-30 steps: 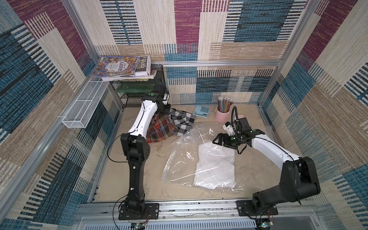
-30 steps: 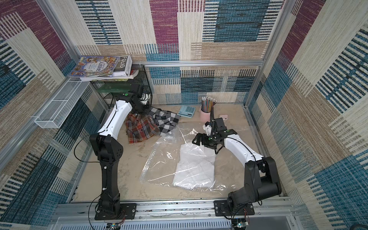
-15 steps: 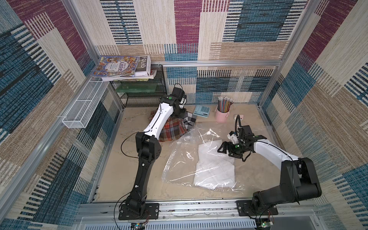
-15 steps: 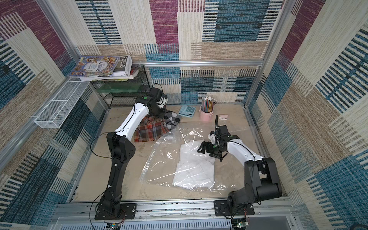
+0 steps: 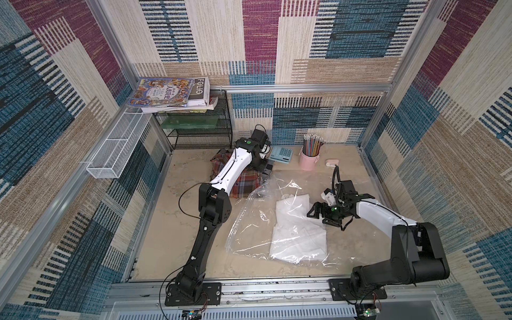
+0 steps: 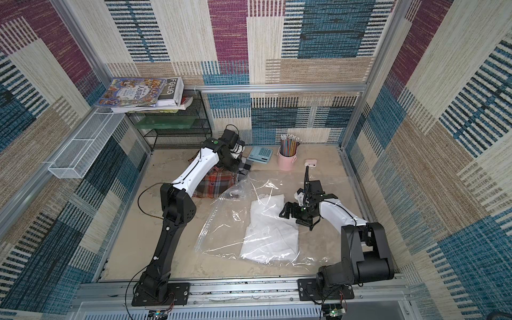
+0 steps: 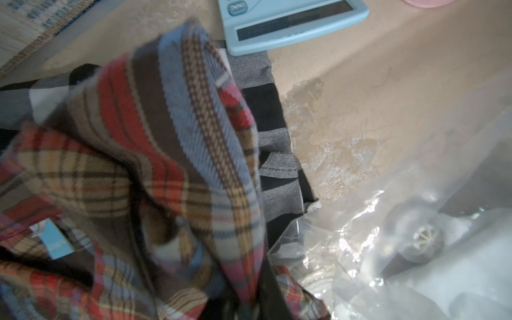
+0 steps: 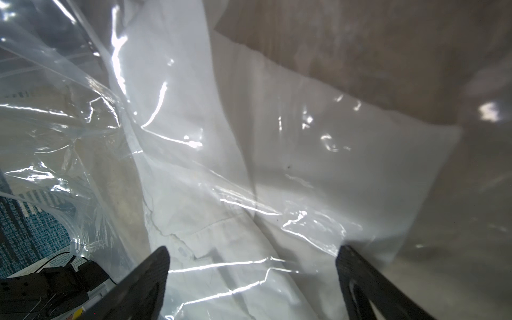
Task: Take the shirt out of the vacuum bag
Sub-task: Place the shirt at the center of the board.
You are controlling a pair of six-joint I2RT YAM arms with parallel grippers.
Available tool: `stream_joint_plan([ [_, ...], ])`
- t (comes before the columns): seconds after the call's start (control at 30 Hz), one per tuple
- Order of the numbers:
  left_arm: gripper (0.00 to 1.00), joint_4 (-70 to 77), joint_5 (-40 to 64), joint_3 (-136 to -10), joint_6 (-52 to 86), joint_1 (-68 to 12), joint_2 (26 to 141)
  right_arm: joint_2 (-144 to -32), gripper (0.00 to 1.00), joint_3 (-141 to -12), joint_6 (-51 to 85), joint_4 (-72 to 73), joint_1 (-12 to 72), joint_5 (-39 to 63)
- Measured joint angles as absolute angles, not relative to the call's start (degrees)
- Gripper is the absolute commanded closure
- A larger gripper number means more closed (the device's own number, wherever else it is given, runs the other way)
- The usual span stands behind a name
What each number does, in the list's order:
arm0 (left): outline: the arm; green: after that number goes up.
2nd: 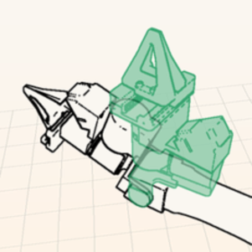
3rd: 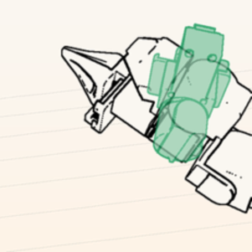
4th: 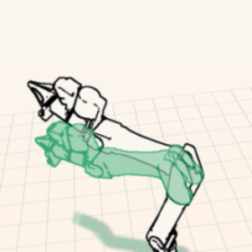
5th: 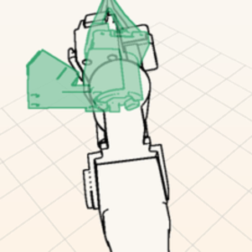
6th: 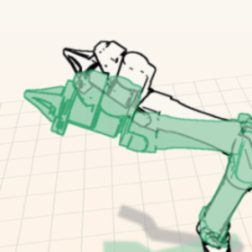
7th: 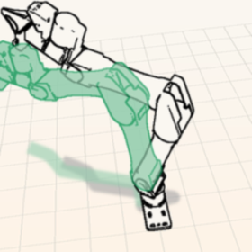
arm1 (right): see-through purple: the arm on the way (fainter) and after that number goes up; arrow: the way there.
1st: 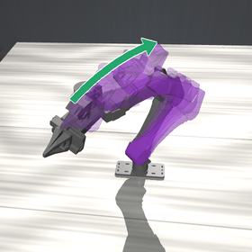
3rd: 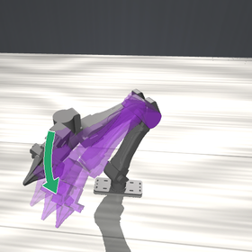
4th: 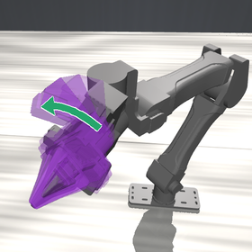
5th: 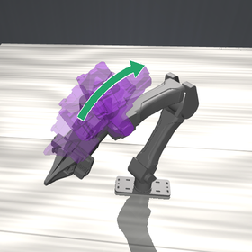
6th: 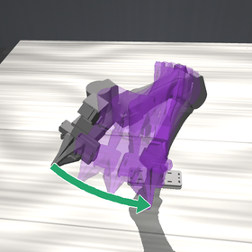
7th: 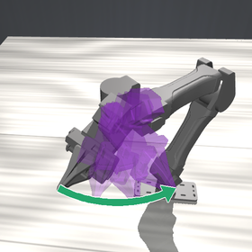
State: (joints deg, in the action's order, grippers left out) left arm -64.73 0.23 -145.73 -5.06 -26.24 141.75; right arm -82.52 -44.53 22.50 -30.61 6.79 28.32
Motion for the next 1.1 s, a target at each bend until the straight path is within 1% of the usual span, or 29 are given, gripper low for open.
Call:
stream_joint_plan([
  [0.03, 0.47, -64.66, 0.69, -145.71, -4.93, -26.33, 141.8, -82.52, 0.04, -44.51, 22.5, -30.52, 6.7, 28.32],
  [0.1, 0.25, -64.51, 1.02, -145.34, -4.12, -26.3, 141.1, -82.5, 0.04, -44.34, 22.52, -30.46, 6.68, 28.29],
  [0.13, 0.03, -64.51, 1.02, -144.88, -3.31, -26.2, 140.16, -82.43, 0.04, -44.21, 22.52, -30.35, 6.63, 28.29],
  [0.17, 0.01, -64.53, 1.04, -144.57, -2.85, -26.09, 139.11, -82.37, 0.04, -44.1, 22.55, -30.26, 6.63, 28.27],
  [0.3, 0.01, -64.27, 1.3, -143.87, 0.73, -24.99, 132.6, -81.71, 0.04, -43.86, 22.7, -30.15, 6.52, 28.25],
  [0.4, 0.01, -63.51, 3.11, -141.36, 4.34, -23.35, 125.69, -81.06, 0.04, -44.31, 23.05, -30.41, 6.52, 28.1],
  [0.5, 0.01, -61.93, 5.96, -133.67, 8.62, -21.12, 117.78, -79.83, 0.04, -46.24, 23.59, -30.79, 7.42, 27.79],
  [0.57, 0.03, -60.97, 7.77, -124.95, 11.64, -19.33, 112.14, -79.0, 0.04, -48.29, 24.03, -30.79, 9.32, 27.73],
  [0.67, 0.13, -58.85, 9.78, -108.03, 15.51, -16.71, 103.37, -78.74, 0.04, -52.23, 25.06, -31.07, 13.41, 27.33],
  [0.73, 0.25, -57.1, 11.18, -95.33, 17.87, -15.22, 97.47, -78.74, 0.04, -54.85, 26.2, -31.24, 16.67, 27.05],
  [0.8, 0.34, -55.46, 13.28, -85.38, 19.77, -13.78, 93.17, -78.98, 0.04, -56.99, 27.73, -31.16, 19.64, 27.0],
  [0.9, 0.46, -52.77, 16.23, -75.33, 22.11, -12.73, 89.67, -80.75, 0.04, -60.71, 30.17, -31.05, 24.29, 26.57],
  [0.97, 0.56, -50.15, 19.31, -70.85, 22.5, -12.99, 88.99, -82.72, 0.04, -63.83, 31.48, -30.96, 27.62, 26.17],
  [1.03, 0.57, -47.53, 22.37, -67.09, 23.59, -13.28, 88.97, -85.3, 0.04, -67.72, 32.86, -31.11, 30.96, 25.61],
  [1.1, 0.55, -45.25, 24.64, -64.1, 24.36, -14.15, 88.99, -88.71, 0.05, -72.79, 33.87, -31.68, 34.39, 24.51],
])
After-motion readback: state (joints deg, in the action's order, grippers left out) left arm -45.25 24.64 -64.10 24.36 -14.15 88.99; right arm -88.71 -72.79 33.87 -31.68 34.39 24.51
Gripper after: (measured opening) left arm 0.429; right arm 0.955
